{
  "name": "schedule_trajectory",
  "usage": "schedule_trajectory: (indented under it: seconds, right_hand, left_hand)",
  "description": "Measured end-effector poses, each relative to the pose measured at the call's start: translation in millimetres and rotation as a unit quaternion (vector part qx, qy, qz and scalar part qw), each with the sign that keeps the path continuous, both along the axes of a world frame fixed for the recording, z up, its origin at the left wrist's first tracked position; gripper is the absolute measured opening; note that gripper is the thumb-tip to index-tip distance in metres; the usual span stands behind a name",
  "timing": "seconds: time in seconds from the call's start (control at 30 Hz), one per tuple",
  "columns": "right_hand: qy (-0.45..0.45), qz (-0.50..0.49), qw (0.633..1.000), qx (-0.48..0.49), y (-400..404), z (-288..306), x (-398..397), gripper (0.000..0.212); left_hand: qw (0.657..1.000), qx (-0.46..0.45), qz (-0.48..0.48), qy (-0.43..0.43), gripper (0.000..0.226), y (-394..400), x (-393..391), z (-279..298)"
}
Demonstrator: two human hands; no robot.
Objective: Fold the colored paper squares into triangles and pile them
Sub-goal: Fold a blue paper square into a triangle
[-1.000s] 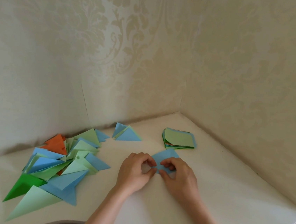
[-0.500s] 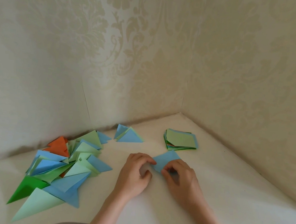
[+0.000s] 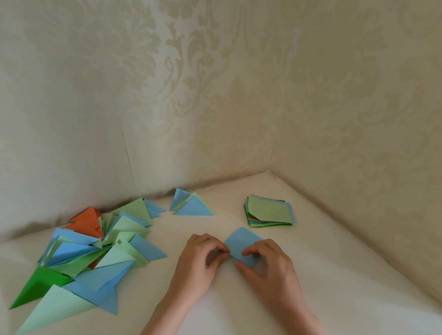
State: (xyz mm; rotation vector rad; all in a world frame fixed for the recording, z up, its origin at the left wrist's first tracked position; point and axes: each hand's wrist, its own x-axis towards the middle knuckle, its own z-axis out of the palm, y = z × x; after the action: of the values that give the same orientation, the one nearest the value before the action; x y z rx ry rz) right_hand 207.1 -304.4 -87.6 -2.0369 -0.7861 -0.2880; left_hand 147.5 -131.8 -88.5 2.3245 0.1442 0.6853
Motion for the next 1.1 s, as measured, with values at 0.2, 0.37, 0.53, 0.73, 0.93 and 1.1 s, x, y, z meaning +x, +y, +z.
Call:
schedule_trajectory:
  seconds: [0.2,0.37,0.53,0.73,0.93,1.1]
  right_hand:
    - [0.001,-0.034,0.999,-0.02,1,-2,3,0.008]
    - [-0.015,-0.059,0.998,-0.03,2,-5,4,0.013]
    - [-0.008,-0.09,0.992,-0.086,4,-7,2,0.013]
    - [0.003,-0.107,0.988,-0.113,6,-4,2,0.02]
    - [0.004,-0.133,0.981,-0.139,10,-3,2,0.025]
    - [0.028,-0.135,0.982,-0.132,8,-2,1,0.025]
  left_hand:
    - [1.0,0.002,-0.012,-0.003,0.004,-2,-2,1]
    - [0.999,-0.039,-0.01,-0.01,0.012,-4,-4,6]
    - [1.0,-0.019,0.016,-0.019,0.013,-4,-3,6]
    - [0.999,0.006,0.037,-0.02,0.022,-5,-1,4]
    - [0.998,0.029,0.06,-0.013,0.025,-6,4,2]
    - [0.997,-0.026,0.079,0.002,0.024,-6,4,1]
